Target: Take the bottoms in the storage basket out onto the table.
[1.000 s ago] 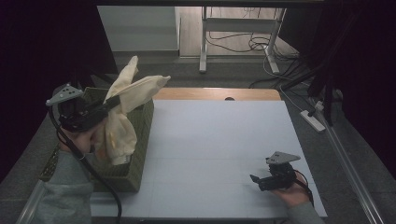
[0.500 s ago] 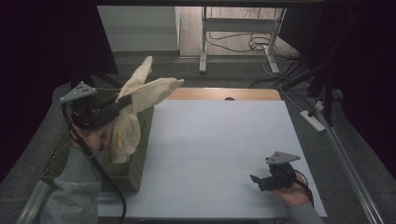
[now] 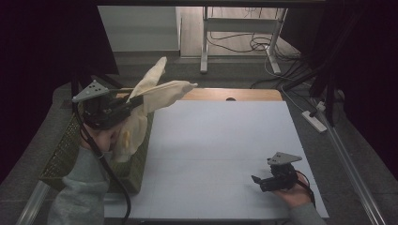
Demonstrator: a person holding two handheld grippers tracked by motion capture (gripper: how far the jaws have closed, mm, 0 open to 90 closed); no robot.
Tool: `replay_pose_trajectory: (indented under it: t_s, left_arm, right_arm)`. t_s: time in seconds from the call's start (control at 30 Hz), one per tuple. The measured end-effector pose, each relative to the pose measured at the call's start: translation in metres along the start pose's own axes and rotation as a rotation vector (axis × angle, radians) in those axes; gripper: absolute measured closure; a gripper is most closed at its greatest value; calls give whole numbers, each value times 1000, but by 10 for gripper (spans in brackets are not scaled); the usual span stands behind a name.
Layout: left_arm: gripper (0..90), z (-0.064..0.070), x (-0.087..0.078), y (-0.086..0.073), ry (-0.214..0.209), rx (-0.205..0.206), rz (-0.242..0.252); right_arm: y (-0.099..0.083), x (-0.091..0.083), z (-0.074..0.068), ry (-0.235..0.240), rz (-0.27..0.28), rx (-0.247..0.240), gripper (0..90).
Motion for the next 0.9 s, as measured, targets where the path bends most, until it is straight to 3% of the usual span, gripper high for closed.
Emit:
replay_pose_trajectory:
  t_s: [0.33, 0.6, 0.9]
  left_arm:
    - [753, 11, -3, 9, -27, 9, 28]
    - [753, 21, 8, 9, -57, 16, 20]
    - [753, 42, 15, 22, -94, 53, 36]
  right_arm:
    - [0, 0, 0, 0, 1, 0, 86]
    - [0, 0, 0, -1, 0, -1, 85]
    - [0, 0, 0, -1, 0, -1, 85]
Point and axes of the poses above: each handheld gripper's, and its own axes: x roughly forward along the jaws, y roughly out of its top, z roughly to its right, the point moved 9 cm from there along x, roughly forward along the jaws, and after that the axes turned 6 degrees about -y, right-handed, at the moved point
